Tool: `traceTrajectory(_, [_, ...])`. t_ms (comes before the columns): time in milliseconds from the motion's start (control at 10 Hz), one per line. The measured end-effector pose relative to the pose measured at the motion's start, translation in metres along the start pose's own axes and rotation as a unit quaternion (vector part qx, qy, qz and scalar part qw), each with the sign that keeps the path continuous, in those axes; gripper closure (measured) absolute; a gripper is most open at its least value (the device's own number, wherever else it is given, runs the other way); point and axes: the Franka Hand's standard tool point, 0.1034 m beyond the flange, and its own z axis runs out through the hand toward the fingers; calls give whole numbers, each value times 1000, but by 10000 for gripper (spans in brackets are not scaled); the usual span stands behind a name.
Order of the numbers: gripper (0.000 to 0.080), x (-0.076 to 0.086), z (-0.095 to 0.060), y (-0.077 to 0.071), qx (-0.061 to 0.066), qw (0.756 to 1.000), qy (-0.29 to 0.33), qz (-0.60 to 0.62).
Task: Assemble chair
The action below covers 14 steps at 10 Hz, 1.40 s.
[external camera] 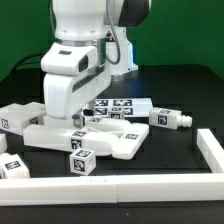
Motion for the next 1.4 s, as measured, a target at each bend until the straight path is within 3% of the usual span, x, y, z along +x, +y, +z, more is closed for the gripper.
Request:
traceTrajectory(200, [519,-6,-3,0,-1,997,-4,-80])
traceTrajectory(700, [518,-9,-1,-6,2,996,-5,-86])
traceTrajectory(900, [518,-27,3,-24,8,990,-4,-140])
traceTrajectory(1100, [517,-45,9,-25,10,986,0,-166])
traceTrajectory(1400, [517,-45,10,-25,11,987,0,-160])
